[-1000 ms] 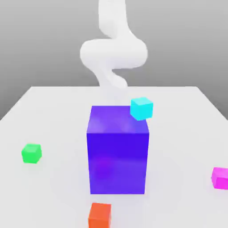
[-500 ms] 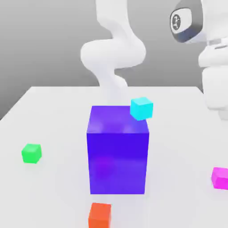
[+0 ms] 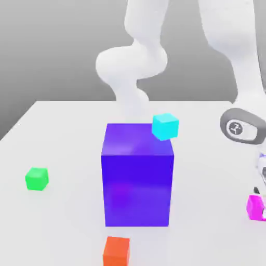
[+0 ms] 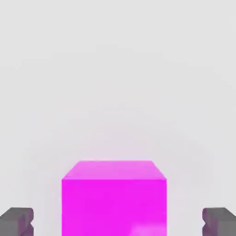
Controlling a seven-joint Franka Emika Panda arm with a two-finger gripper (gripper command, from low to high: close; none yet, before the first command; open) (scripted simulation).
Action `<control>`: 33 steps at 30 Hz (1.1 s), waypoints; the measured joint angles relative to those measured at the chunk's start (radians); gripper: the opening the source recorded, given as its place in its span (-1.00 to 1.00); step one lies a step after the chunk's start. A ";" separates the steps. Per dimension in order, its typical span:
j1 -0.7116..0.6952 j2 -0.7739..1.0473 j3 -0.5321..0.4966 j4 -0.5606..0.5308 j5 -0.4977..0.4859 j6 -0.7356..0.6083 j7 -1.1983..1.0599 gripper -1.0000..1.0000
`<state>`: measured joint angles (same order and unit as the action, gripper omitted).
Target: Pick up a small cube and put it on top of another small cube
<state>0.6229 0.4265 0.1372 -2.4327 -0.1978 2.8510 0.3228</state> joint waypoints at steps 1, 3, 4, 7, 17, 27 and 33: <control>0.000 0.000 0.000 0.000 0.000 0.000 0.000 -1.00; 0.000 0.000 0.000 0.000 -0.001 -0.001 0.001 -1.00; 0.006 0.018 -0.007 0.004 -0.008 0.013 0.006 -1.00; -0.012 -0.043 0.017 -0.010 0.015 -0.034 -0.012 -1.00; -0.174 -0.166 -0.018 -0.013 0.200 -0.178 -0.044 -1.00; -0.415 -0.216 -0.137 -0.001 0.408 -0.231 -0.144 -1.00; -0.609 -0.285 -0.245 -0.029 0.513 -0.266 -0.403 -1.00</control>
<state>0.0138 0.1417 -0.1081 -2.4620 0.3148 2.5847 -0.0806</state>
